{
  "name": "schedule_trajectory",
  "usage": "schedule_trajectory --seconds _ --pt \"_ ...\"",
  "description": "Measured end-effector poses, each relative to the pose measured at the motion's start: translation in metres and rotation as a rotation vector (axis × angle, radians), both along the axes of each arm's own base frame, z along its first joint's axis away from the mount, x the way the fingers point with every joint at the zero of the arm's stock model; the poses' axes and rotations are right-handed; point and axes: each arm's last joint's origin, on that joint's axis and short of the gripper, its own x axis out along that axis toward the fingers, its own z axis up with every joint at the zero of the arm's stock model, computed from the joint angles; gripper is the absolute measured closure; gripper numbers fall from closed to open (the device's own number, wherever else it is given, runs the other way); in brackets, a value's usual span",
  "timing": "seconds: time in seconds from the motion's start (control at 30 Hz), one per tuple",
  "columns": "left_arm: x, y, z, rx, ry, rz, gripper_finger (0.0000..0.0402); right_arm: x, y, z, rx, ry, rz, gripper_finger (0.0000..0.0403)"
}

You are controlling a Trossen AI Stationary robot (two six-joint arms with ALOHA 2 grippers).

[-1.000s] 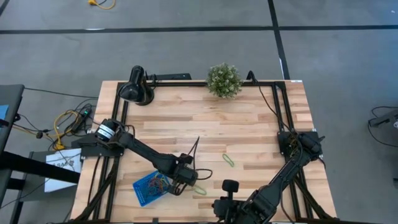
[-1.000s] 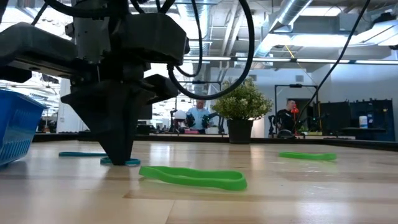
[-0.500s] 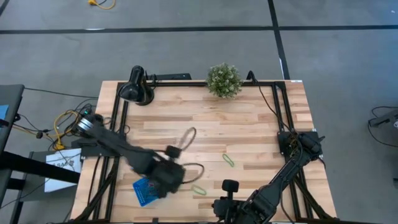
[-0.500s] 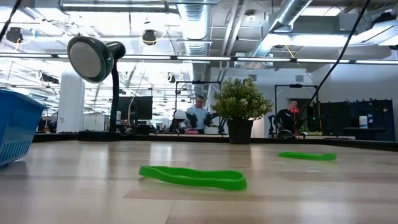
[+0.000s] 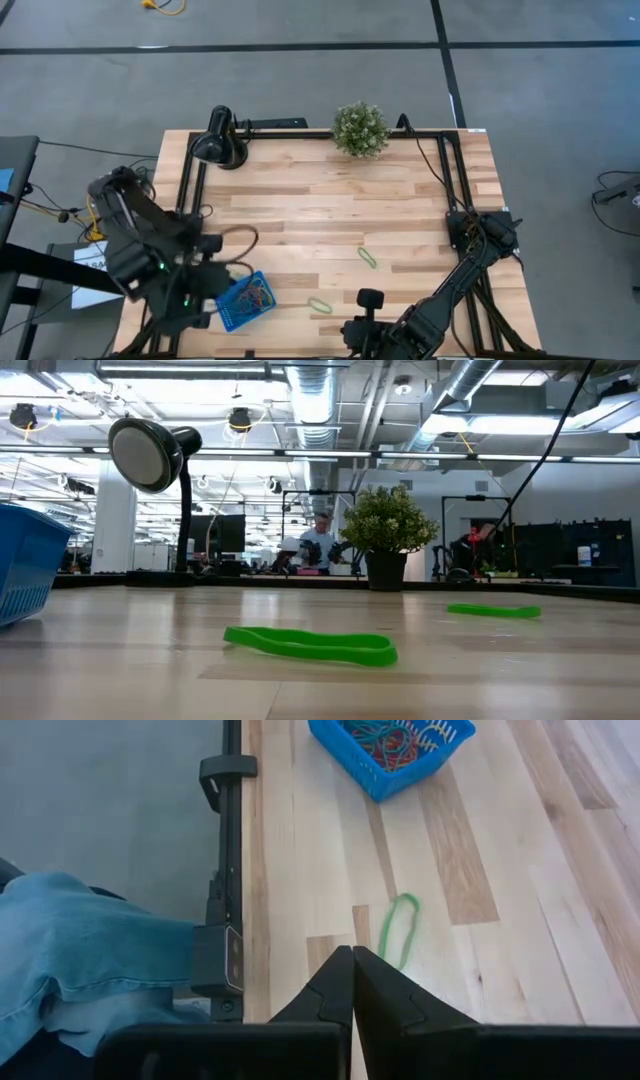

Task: Pick and place rubber bands into bin
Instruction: Put the blue rubber band into the blue basket

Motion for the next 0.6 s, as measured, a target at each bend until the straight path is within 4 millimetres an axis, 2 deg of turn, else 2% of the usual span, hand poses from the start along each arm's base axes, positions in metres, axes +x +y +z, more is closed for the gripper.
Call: schedule_trajectory --seconds 0.13,0.33,0.6 --pt "-0.011 -0.013 -0.024 0.034 0.014 0.007 0.0401 0.000 0.000 0.000 0.000 0.000 -0.001 0.0403" --pt "-0.010 -0.022 -0.069 0.050 0.046 0.019 0.0401 0.002 -0.002 0.000 -0.001 -0.001 -0.007 0.0403" --pt "-0.012 -0.022 -0.116 0.008 0.175 0.032 0.0401 0.010 -0.010 0.000 -0.001 -0.001 -0.033 0.0403"
